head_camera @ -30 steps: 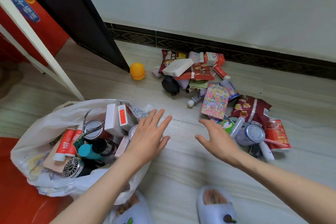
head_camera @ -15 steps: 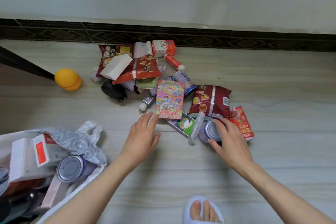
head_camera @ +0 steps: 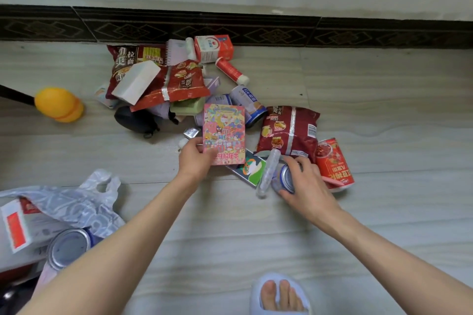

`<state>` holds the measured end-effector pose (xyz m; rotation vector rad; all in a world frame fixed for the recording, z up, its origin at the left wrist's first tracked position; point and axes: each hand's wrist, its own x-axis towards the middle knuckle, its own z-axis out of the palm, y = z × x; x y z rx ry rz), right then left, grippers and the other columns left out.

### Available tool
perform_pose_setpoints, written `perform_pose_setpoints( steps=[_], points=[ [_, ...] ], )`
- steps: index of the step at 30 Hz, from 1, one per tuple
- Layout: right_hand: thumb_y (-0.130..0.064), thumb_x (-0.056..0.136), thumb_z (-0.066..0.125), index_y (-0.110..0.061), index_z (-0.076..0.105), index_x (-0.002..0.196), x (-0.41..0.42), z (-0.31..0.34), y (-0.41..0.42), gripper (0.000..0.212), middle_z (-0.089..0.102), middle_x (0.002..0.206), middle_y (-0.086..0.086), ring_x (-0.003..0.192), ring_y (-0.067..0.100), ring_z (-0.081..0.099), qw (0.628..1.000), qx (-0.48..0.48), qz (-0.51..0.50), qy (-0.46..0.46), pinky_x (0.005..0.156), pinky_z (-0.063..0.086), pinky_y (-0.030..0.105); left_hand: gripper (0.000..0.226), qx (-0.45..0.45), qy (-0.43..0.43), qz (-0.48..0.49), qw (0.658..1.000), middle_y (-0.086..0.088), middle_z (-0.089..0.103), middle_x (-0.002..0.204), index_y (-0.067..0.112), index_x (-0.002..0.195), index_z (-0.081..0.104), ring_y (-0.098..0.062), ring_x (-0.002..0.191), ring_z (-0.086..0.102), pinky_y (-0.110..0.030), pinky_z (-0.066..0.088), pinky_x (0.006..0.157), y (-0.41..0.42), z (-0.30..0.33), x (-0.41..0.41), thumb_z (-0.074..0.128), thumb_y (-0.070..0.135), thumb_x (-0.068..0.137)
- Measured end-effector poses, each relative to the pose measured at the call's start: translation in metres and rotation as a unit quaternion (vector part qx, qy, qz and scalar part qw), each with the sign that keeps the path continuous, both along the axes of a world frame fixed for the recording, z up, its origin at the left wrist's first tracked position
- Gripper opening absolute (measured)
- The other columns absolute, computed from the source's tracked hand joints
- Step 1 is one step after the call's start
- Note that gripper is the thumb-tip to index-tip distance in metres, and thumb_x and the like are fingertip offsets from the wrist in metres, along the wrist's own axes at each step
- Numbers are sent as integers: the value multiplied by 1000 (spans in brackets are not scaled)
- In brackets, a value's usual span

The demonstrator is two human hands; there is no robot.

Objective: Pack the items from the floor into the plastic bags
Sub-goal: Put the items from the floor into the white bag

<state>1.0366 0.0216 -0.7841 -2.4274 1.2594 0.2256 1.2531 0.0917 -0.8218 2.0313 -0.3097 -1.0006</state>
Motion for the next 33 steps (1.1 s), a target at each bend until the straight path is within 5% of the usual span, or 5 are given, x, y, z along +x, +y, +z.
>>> perform_pose_setpoints(
  steps=[8,13,23,26,33],
  points=[
    [-32,79,68,-9,44,131,-17,47,38,61,50,118,15,110,34,47,995,-28,-59,-78,92,41,42,25,-31,1,-32,999,1,67,86,10,104,61,-15,78,62,-29,50,74,95,56,-14,65,11,80],
    [-31,78,67,-9,44,129,5,84,83,60,50,117,15,111,35,47,993,-13,-22,-112,92,39,39,26,-65,-45,-13,997,-1,71,89,20,93,66,-17,84,65,-35,50,80,169,111,-11,60,27,69],
    [-44,79,63,-21,33,135,120,177,183,67,43,131,4,121,21,42,959,78,267,-62,97,34,29,20,-56,-128,183,973,-4,67,90,11,106,65,-4,72,61,-13,47,61,351,186,41,59,8,86],
    [-41,79,64,-19,35,133,164,186,220,65,46,127,8,116,26,45,936,69,341,-47,92,38,31,24,-73,-70,284,953,-13,67,102,6,111,61,-18,84,61,-32,51,80,391,190,65,60,9,86],
    [-43,76,67,-21,41,129,238,155,268,63,52,124,7,112,23,48,950,131,252,-128,89,37,28,18,-101,55,426,897,-16,65,91,-6,102,62,-22,73,60,-29,52,62,445,164,99,55,-2,86]
  ],
)
